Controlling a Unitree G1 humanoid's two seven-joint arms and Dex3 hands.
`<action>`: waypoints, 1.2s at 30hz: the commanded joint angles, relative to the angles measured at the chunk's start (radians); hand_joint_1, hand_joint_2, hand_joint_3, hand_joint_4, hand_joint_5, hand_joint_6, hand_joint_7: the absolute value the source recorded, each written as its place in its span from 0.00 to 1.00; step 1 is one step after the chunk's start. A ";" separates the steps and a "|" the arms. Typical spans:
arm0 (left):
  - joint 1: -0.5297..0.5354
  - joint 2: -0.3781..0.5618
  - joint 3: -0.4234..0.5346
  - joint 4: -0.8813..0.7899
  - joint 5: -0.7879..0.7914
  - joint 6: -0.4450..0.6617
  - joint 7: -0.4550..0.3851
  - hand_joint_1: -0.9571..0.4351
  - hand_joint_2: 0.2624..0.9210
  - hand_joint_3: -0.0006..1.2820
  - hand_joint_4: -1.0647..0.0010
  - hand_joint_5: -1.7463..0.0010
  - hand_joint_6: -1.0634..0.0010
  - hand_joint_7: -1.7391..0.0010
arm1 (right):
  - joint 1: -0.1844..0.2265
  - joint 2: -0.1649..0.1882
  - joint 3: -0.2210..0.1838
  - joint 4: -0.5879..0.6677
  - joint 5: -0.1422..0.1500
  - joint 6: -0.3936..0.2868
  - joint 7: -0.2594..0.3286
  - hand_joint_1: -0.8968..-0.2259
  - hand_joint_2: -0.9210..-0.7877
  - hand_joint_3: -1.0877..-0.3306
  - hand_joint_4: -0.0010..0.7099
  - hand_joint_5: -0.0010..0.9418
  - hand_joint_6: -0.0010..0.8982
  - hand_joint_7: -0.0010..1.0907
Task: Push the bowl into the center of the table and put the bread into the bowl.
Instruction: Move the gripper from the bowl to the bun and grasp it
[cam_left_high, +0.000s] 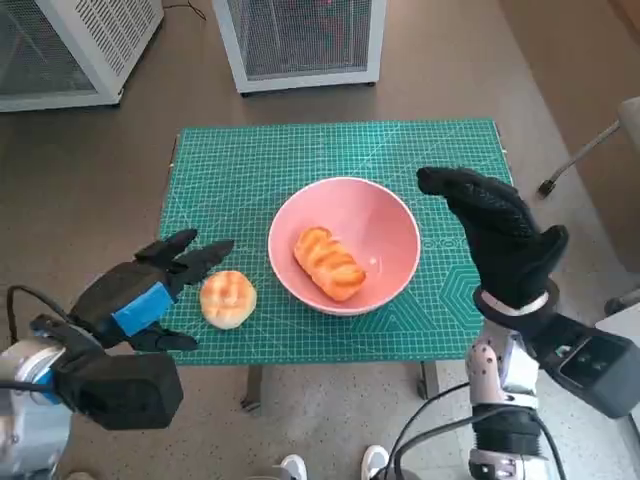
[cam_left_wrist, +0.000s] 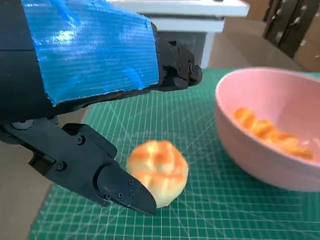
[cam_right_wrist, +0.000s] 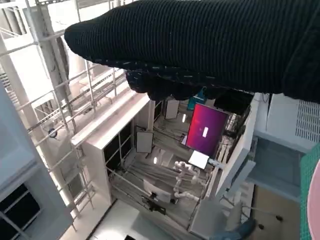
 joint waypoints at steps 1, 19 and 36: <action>-0.029 -0.030 -0.043 0.097 0.024 -0.045 0.063 0.52 0.67 0.00 0.86 0.99 0.73 0.99 | 0.020 -0.002 0.000 0.000 0.004 0.018 0.005 0.50 0.00 0.65 0.45 0.00 0.00 0.63; -0.185 -0.134 -0.177 0.513 0.074 -0.167 0.261 0.60 0.76 0.01 0.70 0.98 0.62 0.98 | 0.027 -0.008 -0.008 -0.011 0.009 0.037 0.002 0.51 0.00 0.65 0.45 0.00 0.00 0.64; -0.298 -0.132 -0.264 0.790 0.134 -0.231 0.355 0.57 0.97 0.09 0.30 0.91 0.41 0.59 | 0.031 -0.007 -0.016 -0.013 0.006 0.032 0.001 0.51 0.00 0.66 0.45 0.00 0.00 0.63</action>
